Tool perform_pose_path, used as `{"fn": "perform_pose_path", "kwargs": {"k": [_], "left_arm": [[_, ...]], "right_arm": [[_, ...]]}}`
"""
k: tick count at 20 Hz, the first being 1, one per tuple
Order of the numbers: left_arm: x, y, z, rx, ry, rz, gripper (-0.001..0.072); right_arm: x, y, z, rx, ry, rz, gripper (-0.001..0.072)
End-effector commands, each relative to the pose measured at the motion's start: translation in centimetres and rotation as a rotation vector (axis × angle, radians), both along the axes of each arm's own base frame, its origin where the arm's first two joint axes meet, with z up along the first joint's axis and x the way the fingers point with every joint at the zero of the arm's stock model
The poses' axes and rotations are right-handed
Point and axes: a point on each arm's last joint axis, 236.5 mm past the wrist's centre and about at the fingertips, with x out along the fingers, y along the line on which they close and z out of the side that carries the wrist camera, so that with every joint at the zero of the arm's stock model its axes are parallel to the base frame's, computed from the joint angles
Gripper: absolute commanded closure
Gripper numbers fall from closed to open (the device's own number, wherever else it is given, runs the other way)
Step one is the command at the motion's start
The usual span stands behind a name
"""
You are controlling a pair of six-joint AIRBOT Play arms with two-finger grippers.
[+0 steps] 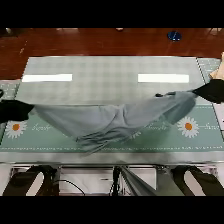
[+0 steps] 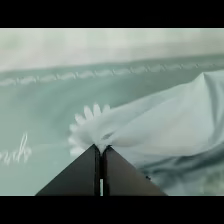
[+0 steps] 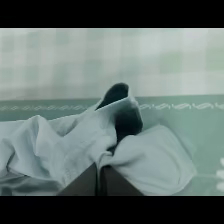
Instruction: Fold the shirts.
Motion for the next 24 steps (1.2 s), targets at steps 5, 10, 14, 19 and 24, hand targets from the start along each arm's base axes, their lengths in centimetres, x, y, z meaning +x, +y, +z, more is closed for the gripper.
{"fn": "perform_pose_path", "kwargs": {"k": [5, 10, 14, 19, 24], "left_arm": [[12.4, -1.3, -7.7, -0.144, -0.115, 0.123, 0.0686], [17.5, -2.7, -11.0, -0.127, -0.194, 0.149, 0.0686], [20.2, -3.2, -10.7, -0.117, -0.31, 0.17, 0.0685], [17.7, -4.3, -18.3, -0.094, -0.054, 0.126, 0.0684], [17.5, -4.2, -17.4, -0.115, -0.011, 0.12, 0.0286]], "right_arm": [[12.0, -0.2, -9.4, 0.191, -0.047, -0.065, 0.0688], [14.7, -1.4, -15.6, 0.131, -0.027, -0.032, 0.0688], [17.0, -3.8, -16.6, 0.033, -0.111, -0.066, 0.0687], [17.2, -4.1, -18.7, 0.035, -0.073, -0.078, 0.0687], [17.6, -3.0, -17.3, 0.13, -0.082, -0.098, 0.0456]]}}
